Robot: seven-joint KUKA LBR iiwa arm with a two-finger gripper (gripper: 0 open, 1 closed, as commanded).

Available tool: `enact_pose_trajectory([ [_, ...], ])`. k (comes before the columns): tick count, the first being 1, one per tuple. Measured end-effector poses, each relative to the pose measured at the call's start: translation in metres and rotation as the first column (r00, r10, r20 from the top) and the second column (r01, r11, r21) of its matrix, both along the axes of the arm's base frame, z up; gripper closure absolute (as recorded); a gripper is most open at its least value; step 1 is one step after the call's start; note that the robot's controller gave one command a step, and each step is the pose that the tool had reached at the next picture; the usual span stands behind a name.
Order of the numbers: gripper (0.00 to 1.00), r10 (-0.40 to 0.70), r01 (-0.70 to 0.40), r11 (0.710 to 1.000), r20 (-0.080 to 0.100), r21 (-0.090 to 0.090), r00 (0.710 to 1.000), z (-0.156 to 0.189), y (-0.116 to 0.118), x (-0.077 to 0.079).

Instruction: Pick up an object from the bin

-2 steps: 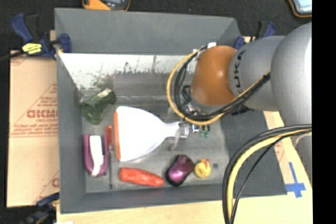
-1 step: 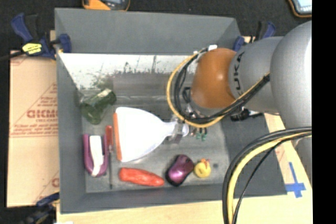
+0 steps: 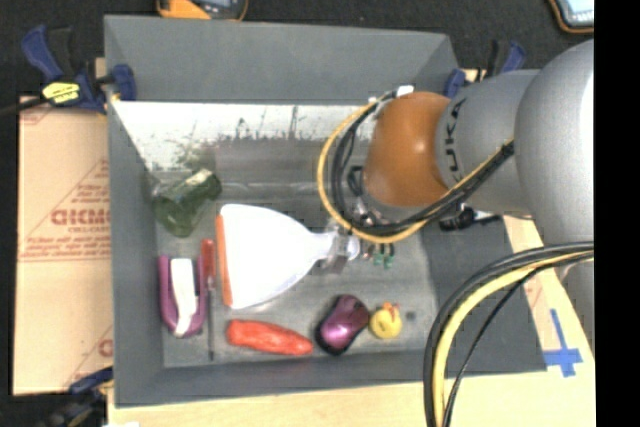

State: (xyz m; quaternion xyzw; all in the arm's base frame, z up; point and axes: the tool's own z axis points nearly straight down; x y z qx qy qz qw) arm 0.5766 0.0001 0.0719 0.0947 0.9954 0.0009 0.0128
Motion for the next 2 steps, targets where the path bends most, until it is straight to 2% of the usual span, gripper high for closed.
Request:
enact_pose_trajectory([
  [1,1.0,0.001,-0.001,1.0,-0.007,0.0,1.0,0.012,0.0,-0.002],
  [2,1.0,0.003,-0.003,1.0,-0.008,0.0,1.0,0.055,0.0,-0.003],
])
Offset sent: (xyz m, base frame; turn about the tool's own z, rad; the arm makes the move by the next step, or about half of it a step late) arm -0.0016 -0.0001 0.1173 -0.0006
